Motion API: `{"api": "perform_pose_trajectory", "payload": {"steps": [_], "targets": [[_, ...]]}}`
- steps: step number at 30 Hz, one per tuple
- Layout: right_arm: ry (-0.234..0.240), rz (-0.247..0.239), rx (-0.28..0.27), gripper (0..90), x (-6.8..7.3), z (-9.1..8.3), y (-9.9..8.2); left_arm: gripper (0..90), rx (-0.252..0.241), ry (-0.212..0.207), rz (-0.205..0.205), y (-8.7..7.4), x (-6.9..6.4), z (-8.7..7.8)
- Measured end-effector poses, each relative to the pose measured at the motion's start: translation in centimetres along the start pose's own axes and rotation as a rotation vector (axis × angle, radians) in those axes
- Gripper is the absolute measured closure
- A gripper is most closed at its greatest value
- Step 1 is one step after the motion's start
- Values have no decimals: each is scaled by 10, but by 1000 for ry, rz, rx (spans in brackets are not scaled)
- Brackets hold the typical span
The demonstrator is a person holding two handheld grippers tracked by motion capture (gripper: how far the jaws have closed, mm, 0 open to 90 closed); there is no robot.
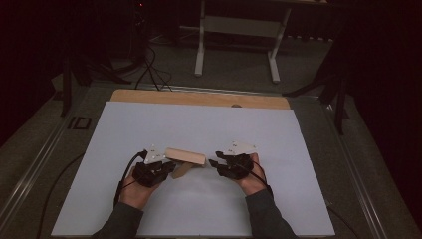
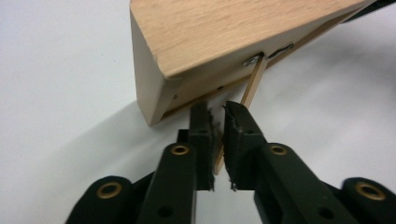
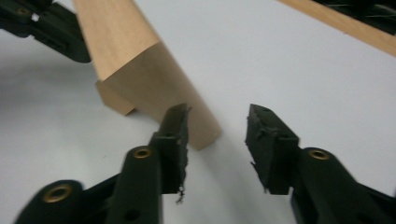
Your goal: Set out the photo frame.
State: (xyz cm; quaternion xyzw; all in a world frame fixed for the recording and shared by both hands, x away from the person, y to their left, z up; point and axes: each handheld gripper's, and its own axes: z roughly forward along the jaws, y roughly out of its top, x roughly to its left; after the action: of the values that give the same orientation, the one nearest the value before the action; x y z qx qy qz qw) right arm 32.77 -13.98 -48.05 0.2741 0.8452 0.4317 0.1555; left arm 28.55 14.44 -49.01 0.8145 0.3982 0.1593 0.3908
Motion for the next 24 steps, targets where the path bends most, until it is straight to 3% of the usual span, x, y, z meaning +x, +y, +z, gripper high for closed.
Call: {"api": "perform_pose_trajectory", "payload": {"steps": [7, 11, 24], "targets": [[-44, 56, -13, 803, -4, 7, 1, 856, -1, 26, 16, 0, -3, 4], [-39, 95, -43, 892, -6, 10, 2, 893, 3, 29, 14, -1, -3, 5], [-16, 99, -58, 899, -3, 19, 13, 896, -9, 40, -1, 1, -1, 6]]}}
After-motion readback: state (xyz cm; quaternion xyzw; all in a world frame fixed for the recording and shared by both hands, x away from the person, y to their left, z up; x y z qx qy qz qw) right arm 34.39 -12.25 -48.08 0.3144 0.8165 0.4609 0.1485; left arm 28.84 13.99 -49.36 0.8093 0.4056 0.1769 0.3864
